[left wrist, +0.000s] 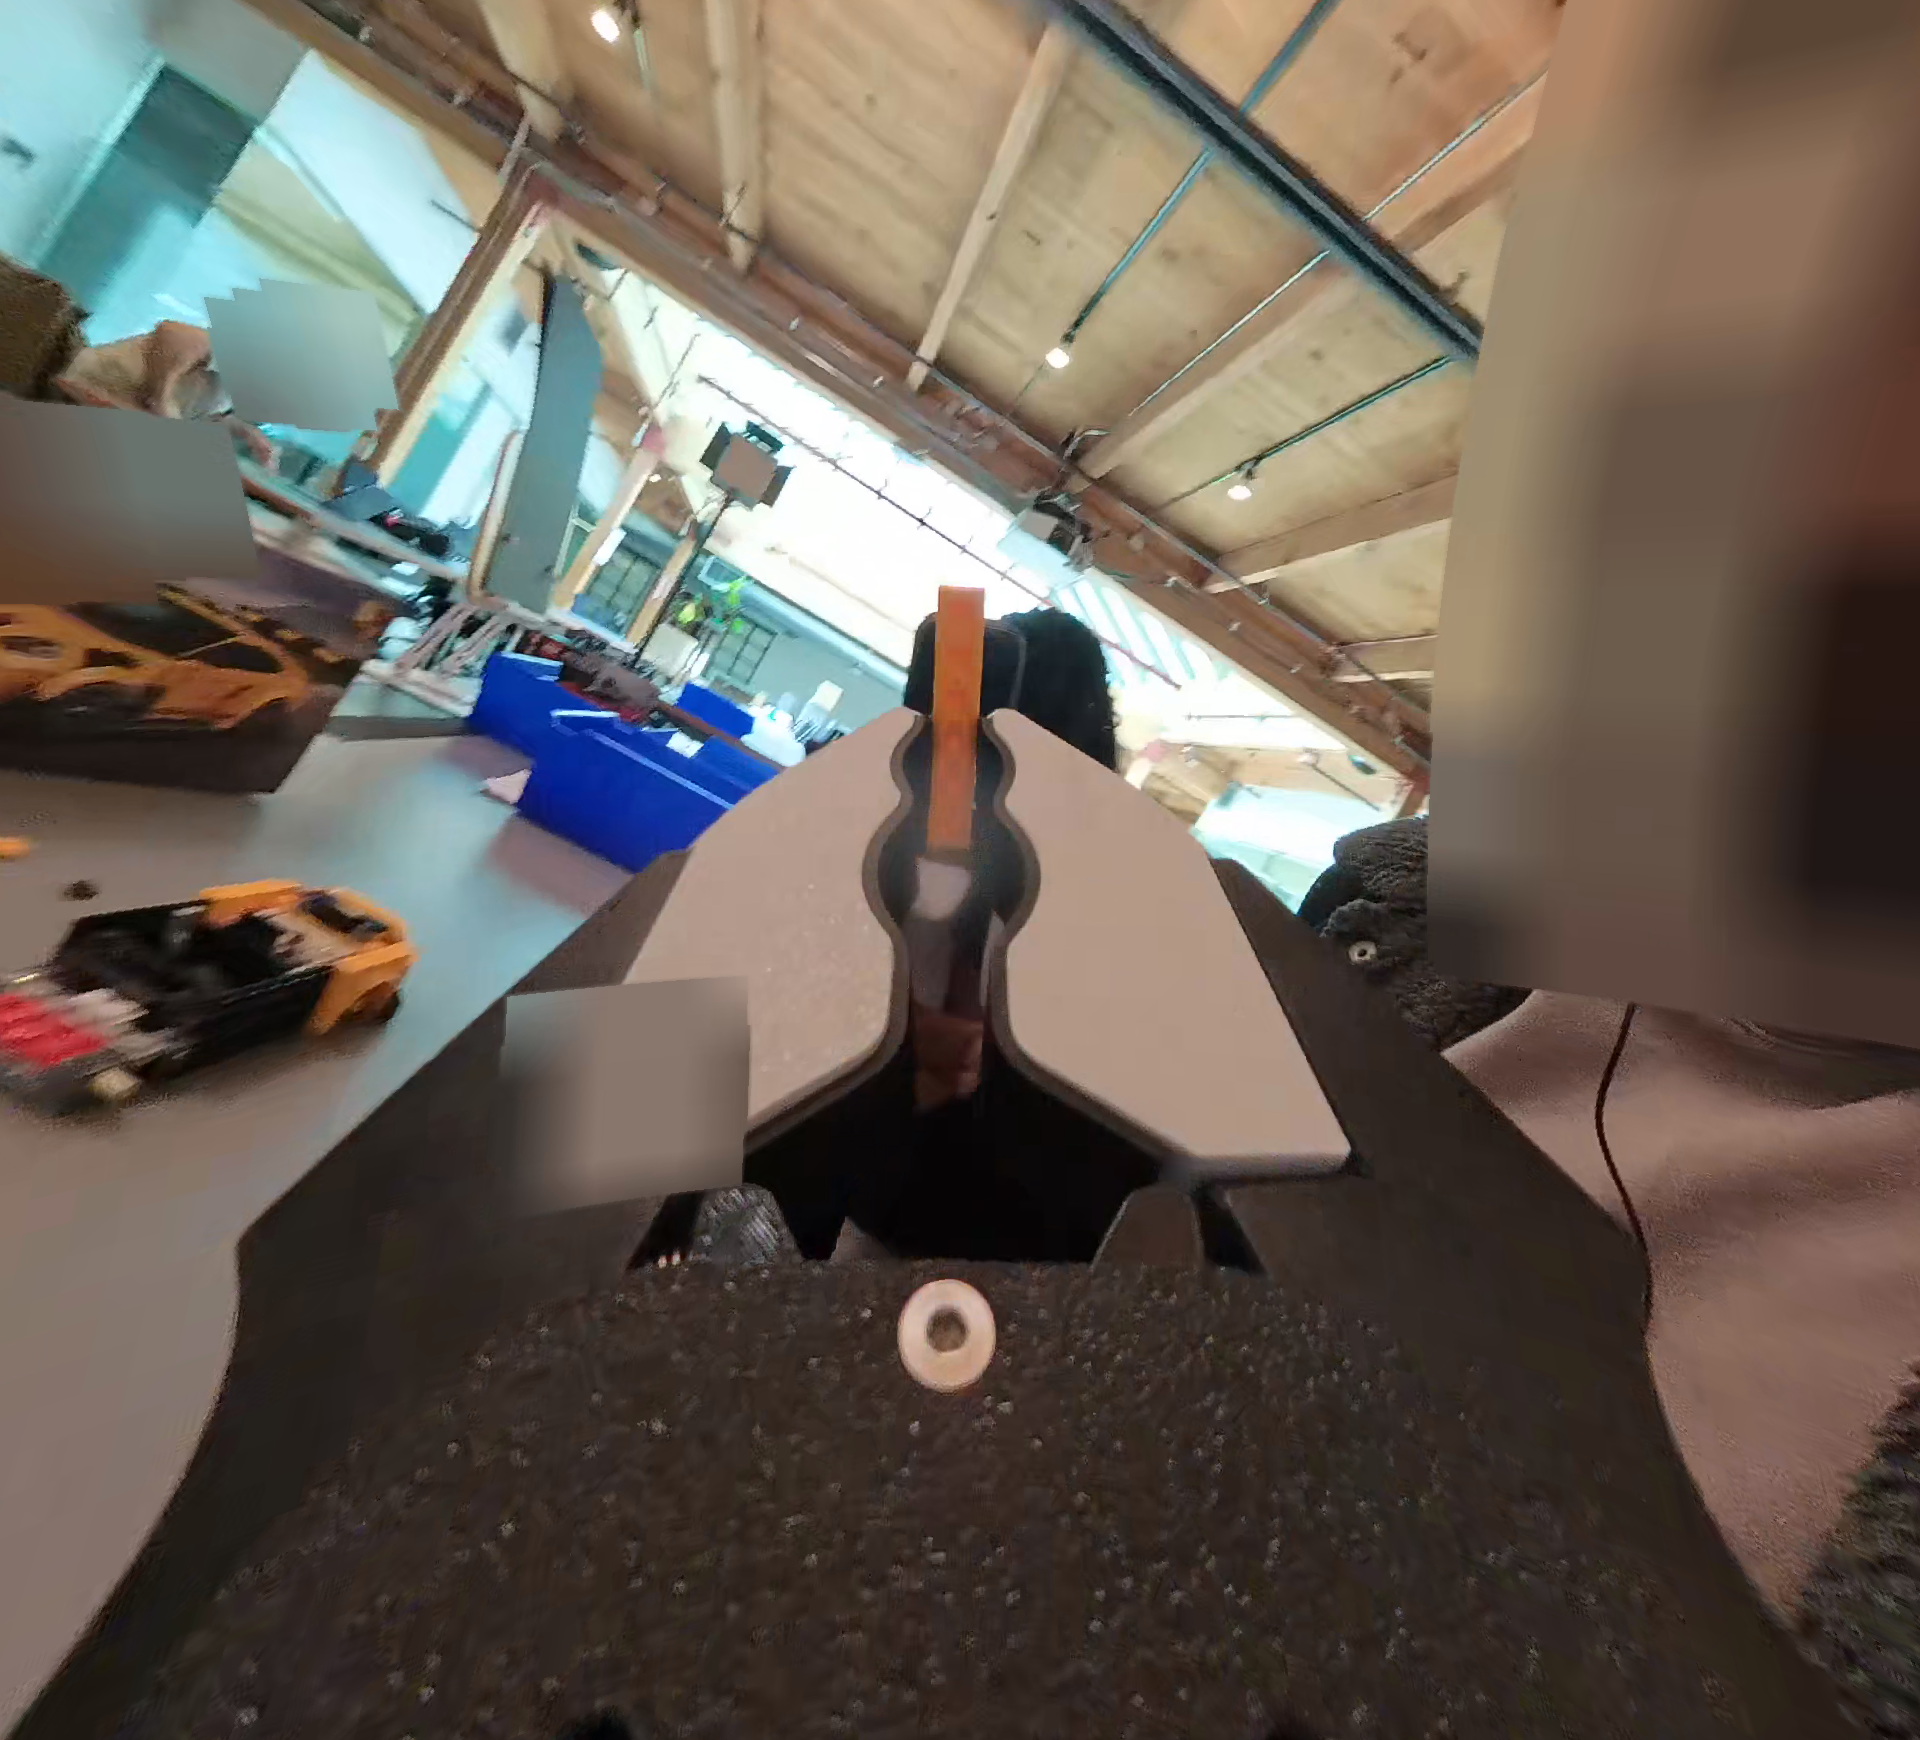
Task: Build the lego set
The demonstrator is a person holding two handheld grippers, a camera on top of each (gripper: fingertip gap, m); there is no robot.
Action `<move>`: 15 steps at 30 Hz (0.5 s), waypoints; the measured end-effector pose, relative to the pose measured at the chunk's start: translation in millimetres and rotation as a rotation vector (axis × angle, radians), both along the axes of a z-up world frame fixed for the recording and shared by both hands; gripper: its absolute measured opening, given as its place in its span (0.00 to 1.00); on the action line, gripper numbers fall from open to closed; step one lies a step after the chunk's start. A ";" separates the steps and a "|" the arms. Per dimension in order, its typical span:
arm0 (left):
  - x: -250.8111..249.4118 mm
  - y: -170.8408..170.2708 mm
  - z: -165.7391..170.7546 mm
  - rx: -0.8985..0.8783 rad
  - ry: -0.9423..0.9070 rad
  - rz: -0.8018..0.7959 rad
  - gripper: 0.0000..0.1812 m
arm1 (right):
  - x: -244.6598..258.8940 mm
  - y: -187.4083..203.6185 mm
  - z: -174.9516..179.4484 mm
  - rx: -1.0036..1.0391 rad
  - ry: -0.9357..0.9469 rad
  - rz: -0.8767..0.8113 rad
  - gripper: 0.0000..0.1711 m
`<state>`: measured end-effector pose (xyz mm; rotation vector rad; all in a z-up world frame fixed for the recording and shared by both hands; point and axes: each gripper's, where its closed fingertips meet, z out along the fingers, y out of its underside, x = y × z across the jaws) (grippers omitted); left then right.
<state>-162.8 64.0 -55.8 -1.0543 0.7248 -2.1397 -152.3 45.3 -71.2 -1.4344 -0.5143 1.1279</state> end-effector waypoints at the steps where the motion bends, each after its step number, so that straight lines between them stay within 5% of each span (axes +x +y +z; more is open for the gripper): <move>1: 5.4 -6.1 1.7 0.004 -0.024 -0.015 0.04 | -1.4 -0.9 0.1 -0.010 0.005 0.003 0.15; 9: 25.9 -27.3 2.4 0.107 -0.057 -0.021 0.04 | 5.7 -6.7 0.6 0.043 -0.121 -0.034 0.05; 15: 28.6 -0.8 -73.0 0.549 0.443 0.063 0.14 | 50.6 15.0 -101.8 -0.077 -0.929 0.075 0.05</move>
